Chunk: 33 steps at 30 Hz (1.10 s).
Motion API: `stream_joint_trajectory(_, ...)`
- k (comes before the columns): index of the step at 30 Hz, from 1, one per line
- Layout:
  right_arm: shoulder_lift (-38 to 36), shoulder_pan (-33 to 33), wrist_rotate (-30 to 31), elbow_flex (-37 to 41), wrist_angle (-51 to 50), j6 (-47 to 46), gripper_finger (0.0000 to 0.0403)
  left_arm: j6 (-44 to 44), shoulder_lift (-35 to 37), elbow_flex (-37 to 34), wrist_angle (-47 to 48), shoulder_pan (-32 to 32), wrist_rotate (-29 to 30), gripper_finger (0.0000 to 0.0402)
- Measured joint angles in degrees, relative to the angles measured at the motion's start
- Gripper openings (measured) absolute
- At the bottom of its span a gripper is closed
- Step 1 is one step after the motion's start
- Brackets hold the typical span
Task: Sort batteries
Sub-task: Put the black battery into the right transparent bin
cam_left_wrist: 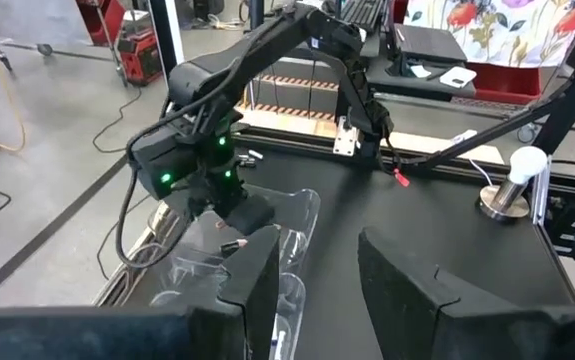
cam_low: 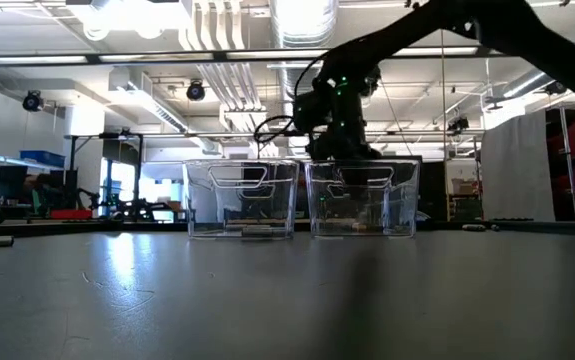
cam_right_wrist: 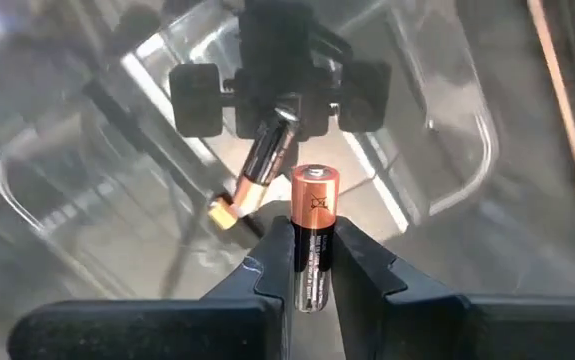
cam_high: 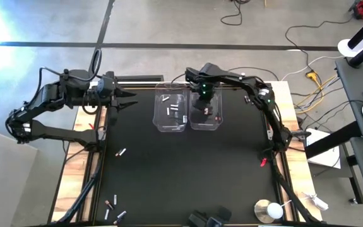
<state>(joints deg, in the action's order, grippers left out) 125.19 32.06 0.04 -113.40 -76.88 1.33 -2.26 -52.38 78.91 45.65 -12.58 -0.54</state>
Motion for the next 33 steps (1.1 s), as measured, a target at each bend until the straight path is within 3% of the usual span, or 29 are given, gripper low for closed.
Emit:
stream_joint_trajectory(8, 3.79, 0.25, 3.82, 0.41, -0.24, 8.6, 0.0038, -0.26, -0.15, 0.0, -0.05, 0.0, 0.02, 0.0119)
stream_joint_trajectory(25, 3.08, -2.8, 9.02, 0.72, -1.79, 8.98, 0.0038, -1.03, -0.19, 0.0, 0.09, 0.0, 0.07, 0.0119)
stream_joint_trajectory(33, 3.05, -3.68, 9.59, 5.0, -0.39, 16.83, 0.0038, -1.35, -0.19, 0.0, 0.82, 0.0, 0.09, 0.0119)
